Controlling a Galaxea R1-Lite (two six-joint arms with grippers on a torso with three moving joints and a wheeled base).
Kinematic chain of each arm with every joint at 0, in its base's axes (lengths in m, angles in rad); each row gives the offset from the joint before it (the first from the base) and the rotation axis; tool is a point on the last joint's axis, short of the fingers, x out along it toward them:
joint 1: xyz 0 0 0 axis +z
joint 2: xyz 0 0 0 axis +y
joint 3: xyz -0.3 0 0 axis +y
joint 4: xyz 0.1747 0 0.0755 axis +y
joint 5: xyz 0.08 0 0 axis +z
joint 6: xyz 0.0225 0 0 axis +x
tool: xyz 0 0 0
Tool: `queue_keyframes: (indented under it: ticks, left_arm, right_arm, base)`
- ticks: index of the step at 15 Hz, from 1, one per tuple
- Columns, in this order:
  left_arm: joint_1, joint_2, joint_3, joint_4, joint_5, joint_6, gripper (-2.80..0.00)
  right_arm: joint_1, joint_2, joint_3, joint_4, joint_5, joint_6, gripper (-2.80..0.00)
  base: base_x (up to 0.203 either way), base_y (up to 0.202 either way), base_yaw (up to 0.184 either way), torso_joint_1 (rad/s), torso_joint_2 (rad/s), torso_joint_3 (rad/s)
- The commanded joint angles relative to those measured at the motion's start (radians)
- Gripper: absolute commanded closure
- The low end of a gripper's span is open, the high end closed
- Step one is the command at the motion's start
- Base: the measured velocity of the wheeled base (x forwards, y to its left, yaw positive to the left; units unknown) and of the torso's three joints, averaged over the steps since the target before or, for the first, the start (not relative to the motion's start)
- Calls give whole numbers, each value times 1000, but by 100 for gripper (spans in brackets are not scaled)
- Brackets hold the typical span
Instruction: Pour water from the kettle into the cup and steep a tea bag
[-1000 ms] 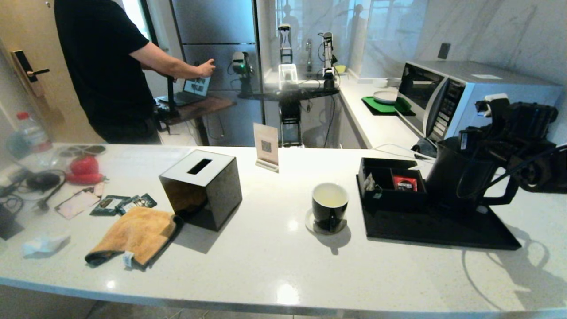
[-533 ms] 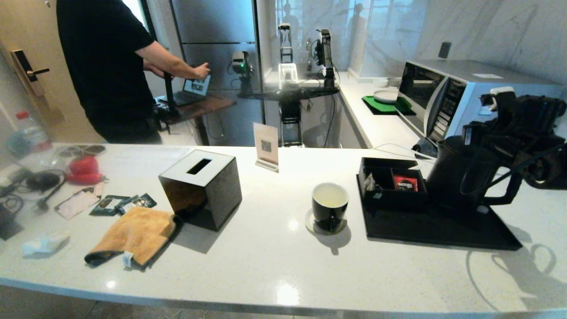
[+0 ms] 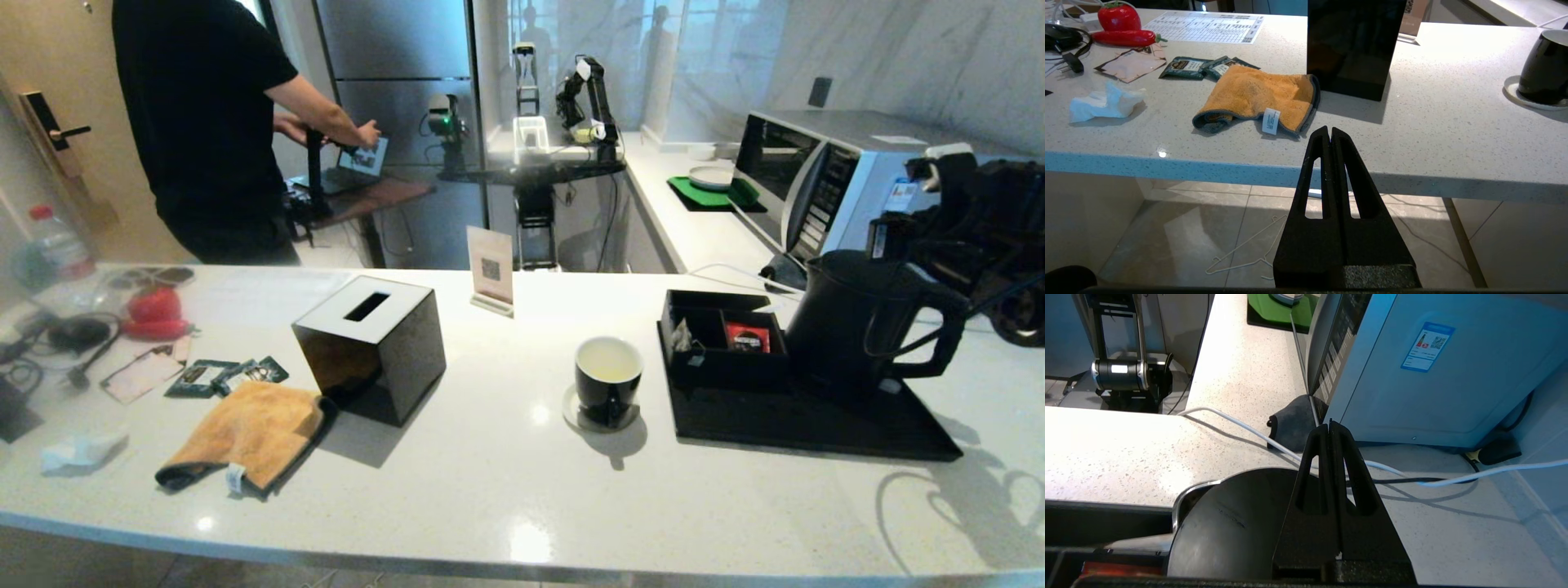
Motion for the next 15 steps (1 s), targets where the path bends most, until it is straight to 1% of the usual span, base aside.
queue_keyframes:
  ticks: [1,11,13,15]
  left_arm:
    - [0,1,0,0,1,-1,0]
    - [0,1,0,0,1,-1,0]
    - [0,1,0,0,1,-1,0]
    - [0,1,0,0,1,-1,0]
  right_arm:
    - [-1,-49,31,-4,0,-2,0]
    - [-1,-243,239,-13,10,5,0]
    - [2,-279,290,-21,28,6,0]
    - [13,-313,332,-24,62,5,0]
  base:
    - [0,0,0,0,0,0]
    - [0,0,0,0,0,0]
    - [0,0,0,0,0,0]
    - [0,0,0,0,0,0]
